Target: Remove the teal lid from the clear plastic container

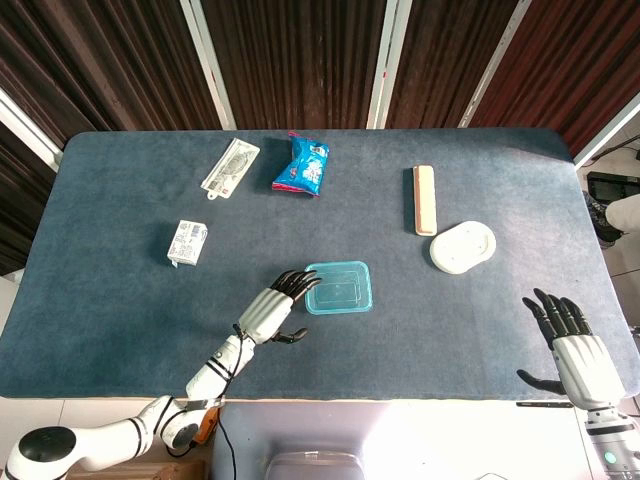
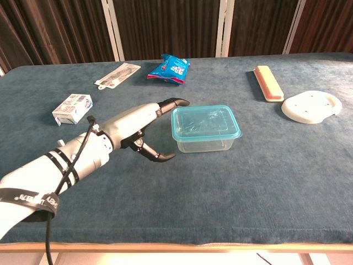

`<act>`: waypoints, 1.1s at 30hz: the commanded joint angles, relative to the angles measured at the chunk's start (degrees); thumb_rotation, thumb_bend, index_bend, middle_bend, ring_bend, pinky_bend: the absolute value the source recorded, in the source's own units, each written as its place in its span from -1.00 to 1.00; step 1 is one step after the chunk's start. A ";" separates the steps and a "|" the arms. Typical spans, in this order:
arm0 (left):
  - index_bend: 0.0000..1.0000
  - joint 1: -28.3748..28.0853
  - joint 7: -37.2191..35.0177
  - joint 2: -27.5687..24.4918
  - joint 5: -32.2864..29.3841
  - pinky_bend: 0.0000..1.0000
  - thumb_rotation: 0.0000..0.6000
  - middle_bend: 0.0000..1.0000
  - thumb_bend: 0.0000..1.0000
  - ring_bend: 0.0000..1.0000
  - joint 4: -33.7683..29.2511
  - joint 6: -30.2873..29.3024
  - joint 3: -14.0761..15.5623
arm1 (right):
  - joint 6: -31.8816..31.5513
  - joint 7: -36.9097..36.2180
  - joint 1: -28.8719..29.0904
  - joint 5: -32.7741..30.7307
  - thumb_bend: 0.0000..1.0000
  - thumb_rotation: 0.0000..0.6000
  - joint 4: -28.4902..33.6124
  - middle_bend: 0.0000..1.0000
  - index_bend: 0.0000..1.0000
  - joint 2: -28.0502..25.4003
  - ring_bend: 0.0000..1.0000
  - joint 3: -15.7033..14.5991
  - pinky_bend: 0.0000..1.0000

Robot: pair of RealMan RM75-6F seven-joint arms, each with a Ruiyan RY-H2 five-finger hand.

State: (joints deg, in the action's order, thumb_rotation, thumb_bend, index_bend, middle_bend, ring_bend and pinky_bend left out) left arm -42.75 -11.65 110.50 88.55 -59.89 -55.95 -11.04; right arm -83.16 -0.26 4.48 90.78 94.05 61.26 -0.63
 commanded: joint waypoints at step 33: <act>-0.58 -10.02 -7.67 11.28 -2.81 -0.80 1.00 -0.56 -0.30 -0.83 21.27 2.65 1.07 | 1.07 -2.76 -0.15 -0.31 -0.61 1.00 0.18 -1.00 -1.00 -1.89 -1.00 -0.34 -1.00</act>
State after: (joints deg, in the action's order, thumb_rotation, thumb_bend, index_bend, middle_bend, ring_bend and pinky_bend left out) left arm -52.77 -18.17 121.21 85.15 -39.43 -52.58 -10.65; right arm -82.10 -3.03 4.32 90.46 94.23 59.37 -0.97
